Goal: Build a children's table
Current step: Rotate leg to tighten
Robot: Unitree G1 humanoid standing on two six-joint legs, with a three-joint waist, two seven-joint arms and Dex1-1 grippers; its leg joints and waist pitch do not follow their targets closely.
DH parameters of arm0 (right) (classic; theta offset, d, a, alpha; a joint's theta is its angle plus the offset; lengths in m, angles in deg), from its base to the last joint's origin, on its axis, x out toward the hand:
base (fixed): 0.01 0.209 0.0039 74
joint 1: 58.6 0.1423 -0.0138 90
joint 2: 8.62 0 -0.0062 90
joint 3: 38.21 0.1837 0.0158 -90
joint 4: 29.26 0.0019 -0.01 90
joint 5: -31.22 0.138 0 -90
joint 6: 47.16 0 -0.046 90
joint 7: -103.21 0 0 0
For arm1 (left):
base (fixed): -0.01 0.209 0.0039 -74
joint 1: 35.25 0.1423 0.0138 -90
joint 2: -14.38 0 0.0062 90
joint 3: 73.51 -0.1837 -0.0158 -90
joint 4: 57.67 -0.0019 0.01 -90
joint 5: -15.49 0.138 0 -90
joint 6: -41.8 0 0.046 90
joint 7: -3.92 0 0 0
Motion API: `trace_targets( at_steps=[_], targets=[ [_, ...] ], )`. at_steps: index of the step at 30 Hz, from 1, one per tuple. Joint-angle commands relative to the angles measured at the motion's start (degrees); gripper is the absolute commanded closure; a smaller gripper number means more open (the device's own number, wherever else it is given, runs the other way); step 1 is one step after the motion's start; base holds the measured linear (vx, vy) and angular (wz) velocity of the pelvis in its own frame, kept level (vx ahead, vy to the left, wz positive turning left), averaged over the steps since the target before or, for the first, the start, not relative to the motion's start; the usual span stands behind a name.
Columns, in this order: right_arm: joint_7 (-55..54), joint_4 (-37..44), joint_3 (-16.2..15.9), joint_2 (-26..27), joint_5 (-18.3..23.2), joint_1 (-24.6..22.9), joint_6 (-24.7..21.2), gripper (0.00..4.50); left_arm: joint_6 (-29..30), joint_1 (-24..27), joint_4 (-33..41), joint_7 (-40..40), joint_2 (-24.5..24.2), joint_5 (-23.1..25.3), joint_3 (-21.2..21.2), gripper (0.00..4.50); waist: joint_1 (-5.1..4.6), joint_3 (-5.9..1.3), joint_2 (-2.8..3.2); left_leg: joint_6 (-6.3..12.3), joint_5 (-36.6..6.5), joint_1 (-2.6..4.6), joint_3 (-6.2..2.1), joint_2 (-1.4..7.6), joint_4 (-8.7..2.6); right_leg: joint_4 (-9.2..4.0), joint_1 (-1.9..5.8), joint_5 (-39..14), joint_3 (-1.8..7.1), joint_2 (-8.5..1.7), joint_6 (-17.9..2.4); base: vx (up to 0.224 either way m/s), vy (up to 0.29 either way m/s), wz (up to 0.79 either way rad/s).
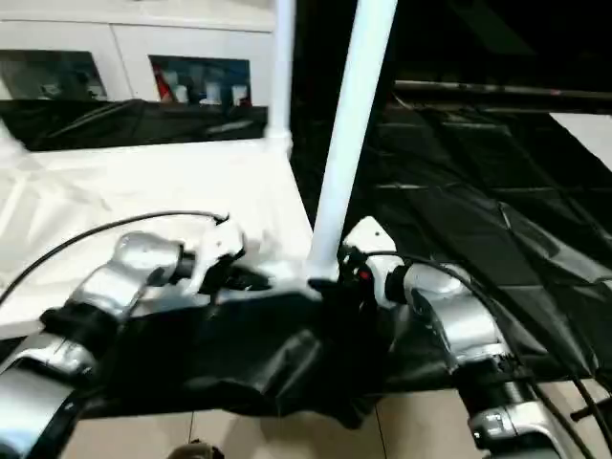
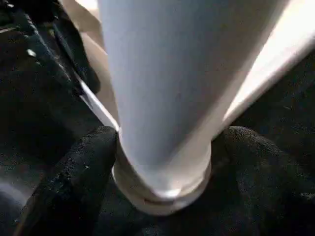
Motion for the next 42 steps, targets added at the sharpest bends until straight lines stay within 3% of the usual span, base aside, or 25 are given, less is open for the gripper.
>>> trace_targets(
  at_steps=[1, 4, 6, 8, 16, 17, 20, 23, 26, 27, 29, 32, 33, 35, 38, 42],
  targets=[
    [0.7, 1.4, 0.1, -0.4, 0.8, -0.3, -0.7, 0.75, -0.1, 0.4, 2.7, -3.8, 1.0, -3.0, -0.5, 4.5, -0.14, -3.48, 0.28, 0.33, -14.7, 1.24, -0.39, 2.12, -3.5, -4.02, 2.29, -7.7, 3.08, -3.89, -12.0, 0.0, 0.0, 0.0],
    [1.1, 1.2, -0.4, -0.2, 0.5, -0.2, -0.8, 0.75, 0.1, 0.5, 3.0, -3.9, 1.0, -3.0, -0.6, 4.5, -0.02, -3.5, 0.25, -0.04, -14.8, 1.21, -0.43, 2.05, -3.51, -4.05, 2.3, -8.0, 3.1, -3.91, -11.9, 0.0, 0.0, 0.0],
    [1.5, 0.9, -0.8, 0.2, 0.1, -0.1, -0.9, 1.09, 0.1, 0.2, 2.6, -3.6, 1.0, -2.7, -0.4, 4.5, 0.01, -3.57, 0.28, -0.26, -14.3, 1.15, -0.5, 2.0, -3.51, -3.96, 2.35, -7.4, 3.08, -3.91, -11.6, 0.0, 0.0, 0.0],
    [1.6, 0.6, -1.0, 0.3, -0.1, 0.1, -1.1, 1.09, 0.1, 0.1, 2.6, -3.4, 0.9, -2.6, -0.4, 4.5, 0.03, -3.61, 0.27, -0.15, -13.9, 1.07, -0.49, 1.95, -3.44, -3.86, 2.44, -6.6, 3.06, -3.88, -11.7, 0.0, 0.0, 0.0],
    [1.7, 0.3, -1.5, 0.0, 0.1, 0.0, -1.3, 1.78, 1.0, 0.4, 3.8, -3.3, 0.8, -2.5, -0.3, 4.5, 0.09, -3.61, 0.2, 0.01, -13.6, 1.02, -0.51, 1.91, -3.41, -3.82, 2.48, -6.5, 3.02, -3.91, -11.7, 0.0, 0.0, 0.0],
    [1.8, 0.1, -1.5, 0.1, 0.0, -0.1, -1.3, 1.82, 1.0, 0.4, 3.8, -3.1, 0.7, -2.5, -0.2, 4.5, 0.1, -3.62, 0.02, 0.1, -13.3, 0.99, -0.49, 1.9, -3.38, -3.82, 2.5, -6.5, 3.01, -3.91, -11.7, 0.0, 0.0, 0.0],
    [1.5, -0.5, -1.5, 0.5, -0.2, -0.2, -1.3, 1.87, 0.9, 0.3, 3.5, -2.8, 0.6, -2.5, 0.1, 4.5, 0.11, -3.63, 0.35, 0.06, -13.4, 1.06, -0.51, 1.92, -3.37, -3.79, 2.41, -6.5, 3.02, -3.9, -11.7, 0.0, 0.0, 0.0],
    [0.0, -1.1, -0.6, 1.6, 0.2, -0.2, -1.7, 1.89, 0.9, 0.2, 3.1, -1.7, 0.6, -2.2, 0.3, 4.5, -0.02, -3.65, 0.24, -0.09, -13.6, 1.05, -0.53, 1.91, -3.39, -3.8, 2.48, -6.6, 3.0, -3.89, -11.7, 0.0, 0.0, 0.0],
    [-8.6, -4.5, 2.0, 5.1, -1.0, 0.6, -2.8, 1.89, 1.5, -1.4, -0.6, 6.1, 2.2, 0.7, 0.6, 4.5, -0.4, -3.56, 0.08, -0.77, -14.2, 1.0, -0.56, 1.76, -3.49, -3.93, 2.29, -8.3, 3.04, -3.87, -11.5, 0.0, 0.0, 0.0],
    [-13.8, -6.6, 3.2, 7.5, -1.5, 0.9, -3.8, 1.9, 2.1, -2.4, -2.5, 10.1, 3.5, 1.9, 0.6, 4.5, -0.56, -3.55, 0.29, -1.32, -14.5, 1.12, -0.64, 1.74, -3.58, -4.0, 2.17, -9.6, 3.05, -3.9, -11.3, 0.0, 0.0, 0.0],
    [-16.1, -7.4, 3.8, 8.6, -1.7, 1.1, -4.4, 1.9, 2.5, -2.8, -3.3, 11.8, 4.1, 2.4, 0.6, 4.5, -0.71, -3.45, 0.3, -2.35, -16.1, 1.32, -0.76, 1.8, -3.8, -4.38, 2.17, -12.2, 3.05, -4.09, -10.6, 0.0, 0.0, 0.0],
    [-31.8, -14.6, 8.5, 16.1, -1.9, 3.8, -5.6, 1.91, 5.7, -5.1, -6.3, 21.6, 9.4, 4.1, 0.7, 4.5, -1.1, -3.28, 0.31, -3.15, -18.1, 1.38, -0.86, 1.68, -3.97, -4.69, 1.98, -14.9, 3.16, -4.2, -10.0, 0.0, 0.0, 0.0],
    [-31.8, -14.6, 8.5, 16.1, -1.9, 3.8, -5.6, 1.91, 5.7, -5.1, -6.3, 21.6, 9.4, 4.1, 0.7, 4.5, -1.15, -3.4, 0.31, -3.39, -18.4, 1.64, -0.88, 1.64, -3.95, -5.02, 1.97, -16.6, 3.1, -4.3, -9.3, 0.0, 0.0, 0.0],
    [-40.6, -19.8, 11.4, 20.7, -0.9, 6.5, -4.0, 1.91, 8.2, -6.4, -7.0, 26.6, 13.5, 4.5, 0.5, 4.5, -1.32, -3.32, 0.47, -3.55, -18.8, 1.71, -0.91, 1.75, -4.02, -5.14, 1.73, -16.9, 3.21, -4.29, -9.2, 0.0, 0.0, 0.0],
    [-45.1, -23.6, 12.3, 24.5, -1.1, 9.1, -1.6, 1.91, 8.9, -7.7, -7.9, 29.8, 17.2, 4.7, 0.2, 4.5, -1.5, -3.34, 0.36, -3.7, -19.7, 1.73, -0.93, 1.67, -4.07, -5.28, 1.68, -17.0, 3.13, -4.18, -8.8, 0.0, 0.0, 0.0],
    [-44.2, -24.3, 11.8, 25.5, -2.0, 10.2, 0.3, 1.91, 7.8, -8.6, -9.0, 30.3, 17.7, 5.2, 0.0, 4.5, -1.25, -3.43, 0.4, -2.51, -17.6, 1.28, -0.84, 1.53, -4.05, -5.03, 2.02, -13.4, 3.2, -4.03, -8.3, 0.0, 0.0, 0.0]
  ],
)
